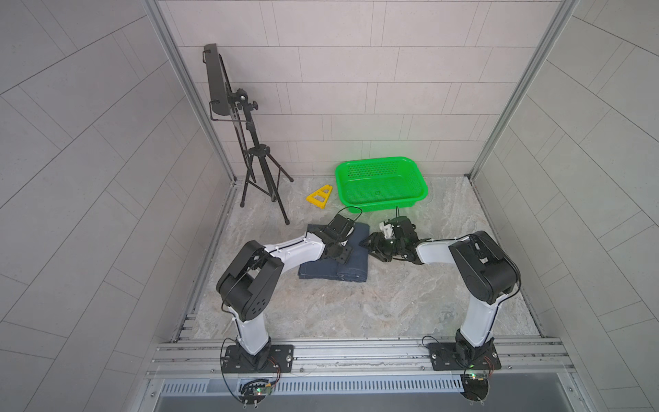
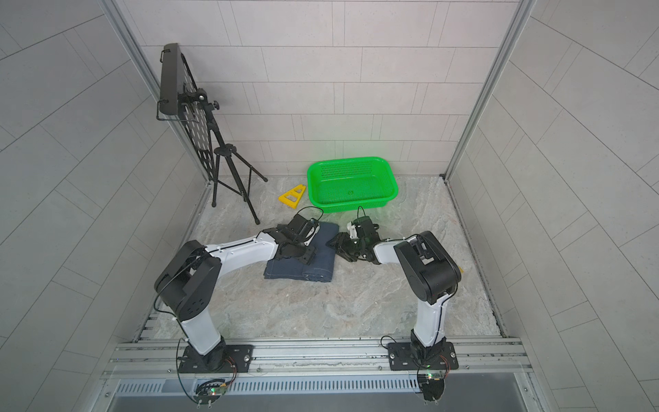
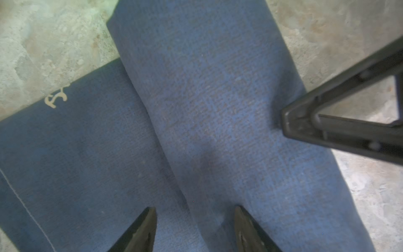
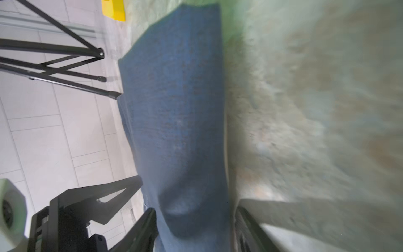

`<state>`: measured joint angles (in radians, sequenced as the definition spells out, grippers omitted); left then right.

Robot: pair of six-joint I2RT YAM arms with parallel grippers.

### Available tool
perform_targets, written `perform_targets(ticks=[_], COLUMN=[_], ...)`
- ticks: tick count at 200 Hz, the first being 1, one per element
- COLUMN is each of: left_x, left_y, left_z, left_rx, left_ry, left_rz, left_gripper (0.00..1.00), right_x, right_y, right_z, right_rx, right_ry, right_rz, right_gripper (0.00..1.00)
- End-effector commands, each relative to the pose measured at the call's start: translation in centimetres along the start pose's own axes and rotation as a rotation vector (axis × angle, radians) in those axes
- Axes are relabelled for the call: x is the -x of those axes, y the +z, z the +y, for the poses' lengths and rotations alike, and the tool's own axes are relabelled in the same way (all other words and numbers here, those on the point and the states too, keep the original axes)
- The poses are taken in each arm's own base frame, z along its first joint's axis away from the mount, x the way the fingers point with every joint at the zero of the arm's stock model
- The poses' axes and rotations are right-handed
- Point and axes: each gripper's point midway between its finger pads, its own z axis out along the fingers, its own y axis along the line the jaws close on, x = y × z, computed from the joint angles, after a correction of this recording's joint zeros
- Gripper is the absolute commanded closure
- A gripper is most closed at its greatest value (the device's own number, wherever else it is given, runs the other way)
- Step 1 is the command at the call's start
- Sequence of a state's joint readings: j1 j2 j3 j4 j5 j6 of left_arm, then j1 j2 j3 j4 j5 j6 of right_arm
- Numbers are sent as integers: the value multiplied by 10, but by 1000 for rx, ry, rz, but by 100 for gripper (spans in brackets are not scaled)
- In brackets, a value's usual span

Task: Roll up the pillowcase
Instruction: Roll the pillowcase at the center of the board.

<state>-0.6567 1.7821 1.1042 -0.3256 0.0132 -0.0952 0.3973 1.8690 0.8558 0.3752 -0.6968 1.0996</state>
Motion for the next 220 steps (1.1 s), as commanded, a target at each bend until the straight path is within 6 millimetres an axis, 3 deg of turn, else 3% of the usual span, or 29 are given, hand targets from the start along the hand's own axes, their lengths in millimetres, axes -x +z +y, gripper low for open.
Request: perform_targets(ticks=[1, 27, 51, 69, 90, 114, 152, 193, 220], left_x=[-6, -6, -2, 1, 5, 6, -2, -6, -7], left_y=[5, 2, -9, -20, -38, -51, -47, -40, -42], left_z=[1, -1, -4, -5, -5, -5, -2, -1, 1], left_rx=[5, -7, -23, -35, -47, -56, -74, -82, -83], left_ry=[9, 12, 7, -2, -19, -27, -46, -61, -68], left_rz=[25, 28, 14, 0, -24, -40, -17, -8, -13], left_gripper=[37, 36, 36, 35, 33, 31, 30, 30, 29], right_x=[-2, 2, 3, 3, 4, -1, -2, 3, 4], right_y=[8, 6, 0, -7, -23, -47, -98, -117, -108], right_z=[2, 13, 23, 21, 10, -13, -40, -26, -9], right_rx=[45, 91, 106, 69, -17, -218, -539, -733, -780], right_ry=[7, 7, -15, -42, -65, -138, -178, -195, -255], right_rz=[25, 13, -2, -2, 3, 51, 82, 43, 44], right_gripper=[43, 55, 72, 88, 97, 98, 98, 90, 83])
